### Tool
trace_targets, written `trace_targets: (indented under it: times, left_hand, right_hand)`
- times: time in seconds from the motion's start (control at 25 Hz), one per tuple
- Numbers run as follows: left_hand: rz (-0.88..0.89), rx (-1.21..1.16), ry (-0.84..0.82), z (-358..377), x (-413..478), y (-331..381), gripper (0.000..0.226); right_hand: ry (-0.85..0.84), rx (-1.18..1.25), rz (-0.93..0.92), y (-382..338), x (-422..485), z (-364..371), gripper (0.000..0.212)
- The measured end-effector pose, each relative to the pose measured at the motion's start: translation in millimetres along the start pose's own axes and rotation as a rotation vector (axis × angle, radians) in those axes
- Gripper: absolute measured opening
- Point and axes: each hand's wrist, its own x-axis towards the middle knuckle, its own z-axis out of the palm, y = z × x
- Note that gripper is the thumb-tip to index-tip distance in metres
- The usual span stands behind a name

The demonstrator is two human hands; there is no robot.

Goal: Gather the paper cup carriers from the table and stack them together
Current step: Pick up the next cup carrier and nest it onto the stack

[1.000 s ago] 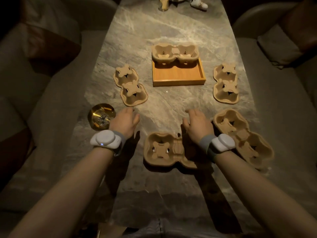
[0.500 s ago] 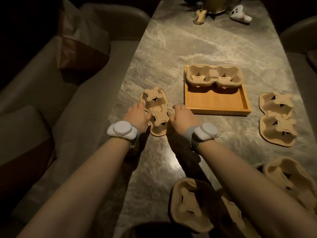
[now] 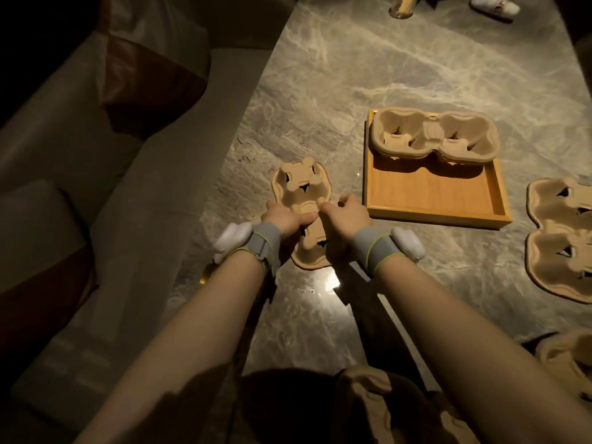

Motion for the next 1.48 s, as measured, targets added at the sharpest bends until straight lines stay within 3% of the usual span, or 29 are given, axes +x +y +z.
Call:
trace_targets:
  times: [0.08,0.16,0.32,0.48,0.64,0.68,0.76,0.84,0.92,1.0,1.12,1.36,1.48]
  left_hand:
    - [-0.039,-0.177,-0.057,-2,-5,1,0.04]
    - [-0.123,-0.262,-0.14,-4,-16,3,0.023]
    - [-0.143,-0.384,-0.221,-13,-36,6,0.007]
    - [-0.025,-0.642,-0.247,-28,-61,20,0.017]
    - [0.01,-0.605,-0.171,-31,-87,24,0.058]
    - [-0.009,-0.608,-0.151,-29,-97,22,0.055]
    - [-0.053,-0.625,-0.104,-23,-113,16,0.016]
    - [-0.064,-0.623,-0.06,-17,-124,6,0.027]
    - [-0.015,-0.685,-0.038,-9,-130,-4,0.033]
    - [0.021,-0.759,-0.038,-1,-139,-13,0.032]
    - [0.083,-0.772,-0.058,15,-158,-28,0.043]
    - [0.319,-0.269,0.038,41,-193,-84,0.066]
    - [0.363,-0.173,0.006,52,-204,-107,0.074]
  right_hand:
    - [-0.079,0.162,0.022,0,-3,-7,0.036]
    - [-0.152,0.255,0.01,0,-13,-13,0.032]
    - [-0.221,0.288,-0.157,1,-37,-27,0.061]
    - [-0.058,-0.137,-0.527,5,-64,-42,0.052]
    - [0.183,-0.681,-0.771,22,-96,-42,0.052]
    - [0.245,-0.804,-0.834,30,-103,-44,0.051]
    - [0.287,-0.879,-0.909,44,-111,-49,0.048]
    - [0.236,-0.667,-0.872,58,-121,-56,0.044]
    - [0.256,-0.293,-0.73,73,-132,-63,0.043]
    - [0.306,0.241,-0.479,83,-138,-74,0.041]
    - [0.096,0.891,-0.14,99,-154,-91,0.043]
    - [0.229,0.82,-0.101,164,-204,-99,0.077]
    - [0.257,0.63,-0.194,198,-228,-92,0.074]
